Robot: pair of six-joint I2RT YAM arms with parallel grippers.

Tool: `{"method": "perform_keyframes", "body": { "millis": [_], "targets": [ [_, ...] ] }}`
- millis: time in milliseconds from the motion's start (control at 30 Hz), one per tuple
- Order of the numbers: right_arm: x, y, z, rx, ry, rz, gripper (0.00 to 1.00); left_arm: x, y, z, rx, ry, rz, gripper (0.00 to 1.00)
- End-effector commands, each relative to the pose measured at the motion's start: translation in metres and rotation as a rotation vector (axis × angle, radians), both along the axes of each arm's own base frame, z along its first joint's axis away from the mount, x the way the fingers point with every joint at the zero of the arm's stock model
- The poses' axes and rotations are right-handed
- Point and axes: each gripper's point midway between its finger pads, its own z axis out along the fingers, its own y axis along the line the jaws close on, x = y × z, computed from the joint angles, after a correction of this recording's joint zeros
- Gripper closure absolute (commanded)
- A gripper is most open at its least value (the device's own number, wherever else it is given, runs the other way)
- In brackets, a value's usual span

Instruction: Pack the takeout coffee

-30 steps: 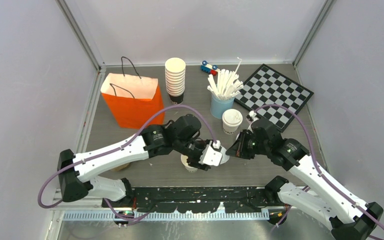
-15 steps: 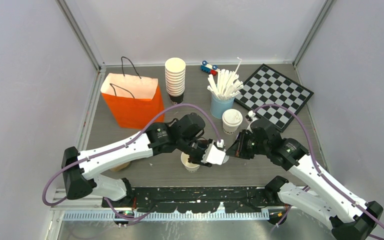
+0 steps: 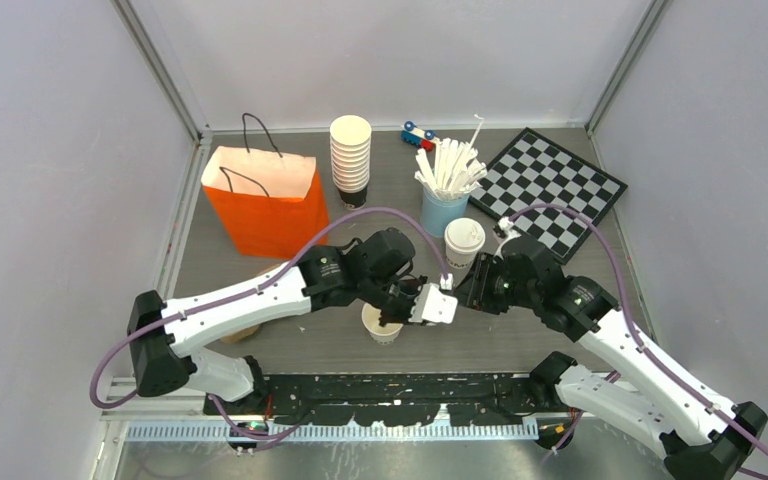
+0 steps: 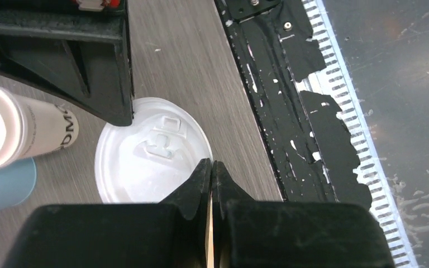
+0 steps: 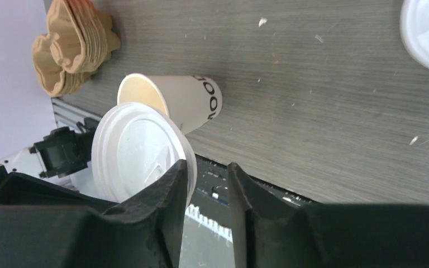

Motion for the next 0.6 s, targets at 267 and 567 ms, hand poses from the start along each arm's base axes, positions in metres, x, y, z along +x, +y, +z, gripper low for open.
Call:
{"method": "perform_keyframes", "body": {
  "millis": [267,567],
  "targets": [
    [0.062,-0.02,0.124,0.095,-0.622,-0.16,0.15,0.045,0.0,0.068,-0.34,0.173,0.563,1.0],
    [0.044,0.009,0.176,0.204,-1.169,0.13,0.11,0.053,0.039,0.157,-0.809,0.584,0.898,1.0]
  ]
}}
